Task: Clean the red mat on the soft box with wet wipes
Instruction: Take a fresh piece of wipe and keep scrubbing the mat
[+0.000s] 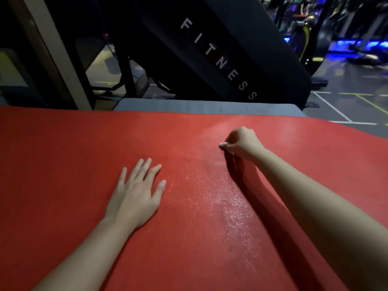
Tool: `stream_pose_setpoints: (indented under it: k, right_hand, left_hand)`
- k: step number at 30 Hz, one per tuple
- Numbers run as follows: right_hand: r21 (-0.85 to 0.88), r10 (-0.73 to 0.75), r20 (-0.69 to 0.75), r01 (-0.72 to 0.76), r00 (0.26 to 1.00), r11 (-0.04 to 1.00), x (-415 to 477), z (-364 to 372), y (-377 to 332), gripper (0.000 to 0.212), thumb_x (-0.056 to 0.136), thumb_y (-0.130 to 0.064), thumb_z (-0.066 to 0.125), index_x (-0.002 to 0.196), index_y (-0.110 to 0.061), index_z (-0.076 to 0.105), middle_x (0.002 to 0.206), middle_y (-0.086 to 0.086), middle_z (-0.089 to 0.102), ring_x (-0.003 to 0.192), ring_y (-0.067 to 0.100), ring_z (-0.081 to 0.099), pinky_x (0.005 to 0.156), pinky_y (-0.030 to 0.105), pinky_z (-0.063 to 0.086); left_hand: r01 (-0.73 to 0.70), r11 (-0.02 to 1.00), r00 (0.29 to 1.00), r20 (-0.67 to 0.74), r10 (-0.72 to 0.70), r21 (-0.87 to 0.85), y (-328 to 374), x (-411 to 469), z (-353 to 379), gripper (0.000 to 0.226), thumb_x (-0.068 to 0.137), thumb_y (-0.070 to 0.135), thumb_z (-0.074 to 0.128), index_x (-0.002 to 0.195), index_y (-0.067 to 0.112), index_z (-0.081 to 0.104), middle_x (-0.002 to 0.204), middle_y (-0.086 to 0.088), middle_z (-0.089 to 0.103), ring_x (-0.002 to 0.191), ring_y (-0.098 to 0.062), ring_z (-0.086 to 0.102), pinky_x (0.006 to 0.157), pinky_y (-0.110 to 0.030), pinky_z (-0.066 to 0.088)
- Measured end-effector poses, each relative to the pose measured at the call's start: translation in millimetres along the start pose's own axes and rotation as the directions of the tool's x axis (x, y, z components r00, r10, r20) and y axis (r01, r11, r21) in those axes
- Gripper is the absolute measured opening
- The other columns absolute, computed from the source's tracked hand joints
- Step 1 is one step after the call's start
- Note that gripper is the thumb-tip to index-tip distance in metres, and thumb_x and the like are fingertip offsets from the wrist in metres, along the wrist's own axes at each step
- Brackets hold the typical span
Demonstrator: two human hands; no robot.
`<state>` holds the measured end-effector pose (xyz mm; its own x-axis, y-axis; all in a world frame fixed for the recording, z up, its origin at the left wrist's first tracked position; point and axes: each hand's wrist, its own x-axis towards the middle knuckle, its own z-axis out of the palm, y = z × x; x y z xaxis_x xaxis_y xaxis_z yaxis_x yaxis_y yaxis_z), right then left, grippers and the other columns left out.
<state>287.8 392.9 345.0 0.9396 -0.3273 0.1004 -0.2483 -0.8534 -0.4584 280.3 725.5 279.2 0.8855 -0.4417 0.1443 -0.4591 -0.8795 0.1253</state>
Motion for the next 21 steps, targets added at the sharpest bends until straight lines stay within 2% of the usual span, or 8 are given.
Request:
stream_pose_setpoints:
  k: [4,8,10,12,15,17,19,21]
  right_hand:
    - [-0.048,-0.047,0.143,0.055,0.989,0.997,7,-14,6,0.025,0.076,-0.041,0.082,0.082,-0.018,0.076,0.076,0.002,0.070,0.070,0.014,0.062,0.050,0.019,0.038]
    - [0.026,0.013,-0.077,-0.011,0.997,1.000,39,-1,11,0.028,0.079,-0.037,0.081,0.082,-0.010,0.076,0.076,0.010,0.072,0.072,0.021,0.066,0.058,0.023,0.039]
    - [0.052,0.041,-0.115,-0.035,0.993,0.998,51,3,14,0.028,0.080,-0.035,0.080,0.085,-0.008,0.076,0.079,0.012,0.072,0.074,0.024,0.066,0.062,0.023,0.039]
    - [0.031,0.029,-0.055,-0.028,0.998,0.999,55,-3,14,0.026,0.080,-0.036,0.080,0.084,-0.011,0.076,0.077,0.008,0.071,0.069,0.018,0.061,0.063,0.022,0.038]
    - [-0.061,-0.040,0.158,0.050,0.987,0.997,48,-18,14,0.029,0.080,-0.040,0.078,0.070,-0.013,0.075,0.062,0.002,0.068,0.055,0.009,0.058,0.052,0.022,0.039]
    - [-0.077,-0.070,0.234,0.091,0.970,0.993,50,-21,11,0.030,0.078,-0.041,0.079,0.065,-0.015,0.072,0.055,-0.002,0.064,0.048,0.003,0.053,0.050,0.020,0.039]
    - [-0.057,-0.071,0.158,0.081,0.985,0.995,64,-13,9,0.025,0.076,-0.040,0.082,0.074,-0.016,0.075,0.066,0.002,0.069,0.059,0.010,0.059,0.058,0.022,0.039]
    - [0.033,-0.009,-0.017,0.009,1.000,0.999,85,-1,10,0.024,0.077,-0.036,0.082,0.084,-0.013,0.077,0.078,0.006,0.072,0.073,0.017,0.065,0.064,0.022,0.039]
  left_hand:
    - [0.002,1.000,1.000,0.022,-0.002,-0.005,2,1,-4,0.078,0.089,0.066,-0.003,0.162,0.041,0.010,0.171,0.009,0.003,0.156,-0.005,-0.004,0.128,-0.043,0.000]
    - [-0.006,1.000,0.999,0.036,0.006,0.010,1,-2,-6,0.075,0.089,0.066,-0.004,0.160,0.046,0.008,0.170,0.012,0.001,0.155,-0.004,-0.006,0.128,-0.041,0.000]
    - [-0.006,1.000,1.000,0.021,0.006,0.002,1,1,-7,0.074,0.090,0.066,-0.003,0.160,0.047,0.010,0.170,0.012,0.004,0.155,-0.004,-0.004,0.128,-0.041,0.001]
    - [-0.012,1.000,0.999,0.032,0.011,0.022,1,1,-7,0.073,0.091,0.066,-0.002,0.160,0.047,0.009,0.170,0.011,0.004,0.156,-0.005,-0.003,0.128,-0.042,0.002]
    - [-0.003,1.000,0.999,0.040,0.002,0.022,4,0,-7,0.074,0.090,0.067,-0.005,0.160,0.046,0.006,0.171,0.011,0.001,0.155,-0.004,-0.006,0.128,-0.041,0.000]
    - [0.002,1.000,0.999,0.044,-0.002,0.018,4,1,-9,0.075,0.089,0.067,-0.008,0.160,0.047,0.004,0.171,0.012,0.000,0.155,-0.003,-0.008,0.128,-0.041,0.000]
    - [-0.001,0.999,0.998,0.063,-0.001,0.035,3,0,-9,0.075,0.088,0.068,-0.010,0.160,0.048,0.001,0.170,0.013,-0.003,0.155,-0.003,-0.011,0.128,-0.040,-0.001]
    - [-0.002,0.999,0.998,0.060,0.000,0.037,4,1,-10,0.073,0.088,0.068,-0.010,0.159,0.050,-0.002,0.170,0.015,-0.006,0.154,-0.001,-0.013,0.128,-0.040,-0.002]
